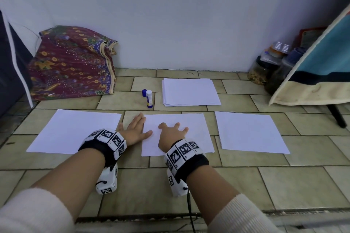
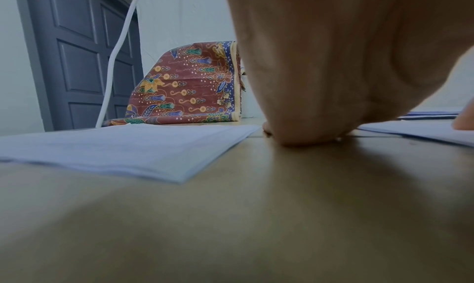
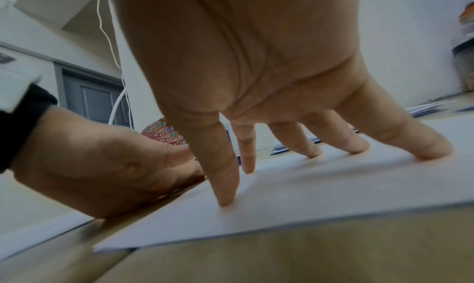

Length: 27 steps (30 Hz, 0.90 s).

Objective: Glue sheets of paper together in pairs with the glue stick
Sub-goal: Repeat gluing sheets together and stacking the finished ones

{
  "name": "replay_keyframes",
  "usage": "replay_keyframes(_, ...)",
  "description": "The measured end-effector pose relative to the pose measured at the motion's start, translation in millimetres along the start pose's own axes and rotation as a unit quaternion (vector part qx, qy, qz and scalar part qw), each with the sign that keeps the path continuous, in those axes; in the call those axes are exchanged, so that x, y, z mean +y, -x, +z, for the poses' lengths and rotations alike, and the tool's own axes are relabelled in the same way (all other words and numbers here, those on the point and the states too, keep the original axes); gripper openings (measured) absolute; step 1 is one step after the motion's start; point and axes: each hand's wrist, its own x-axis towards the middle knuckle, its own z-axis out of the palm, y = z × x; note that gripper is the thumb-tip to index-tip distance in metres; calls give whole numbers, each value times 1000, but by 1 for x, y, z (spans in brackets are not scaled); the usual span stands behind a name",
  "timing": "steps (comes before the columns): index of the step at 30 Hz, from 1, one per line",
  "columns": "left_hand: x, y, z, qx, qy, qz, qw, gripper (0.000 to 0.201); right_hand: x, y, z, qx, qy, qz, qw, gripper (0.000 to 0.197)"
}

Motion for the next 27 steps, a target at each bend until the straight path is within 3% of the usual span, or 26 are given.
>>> replay_keyframes(2,-1,1,0,1,-4,0,1000,76,0,-1,1,5,-5,0,1000,71)
replay_keyframes(8,3,9,3,-15,-98,14,995,113,4,0,-3,-4,-29,6,1000,72)
replay_keyframes(16,11,7,-2,-19,-215,-13,976,110,-11,6,-15,-6,25,9,1000,73)
replay_keyframes(18,13,7,-3,-17,-223,-15,975,111,-14,7,-18,10,48,-34,998,71)
replay_keyframes(20,13,5,-3,-13,-222,-13,975,113,-17,5,-21,2,75,-118,990,85)
replay_keyframes(22,11,4,-3,-8,-223,-14,975,115,-14,0,-24,-4,74,-155,985,91)
replay_keyframes(27,12,4,-2,-2,-249,-20,968,113,18,-11,-31,13,65,-115,991,89)
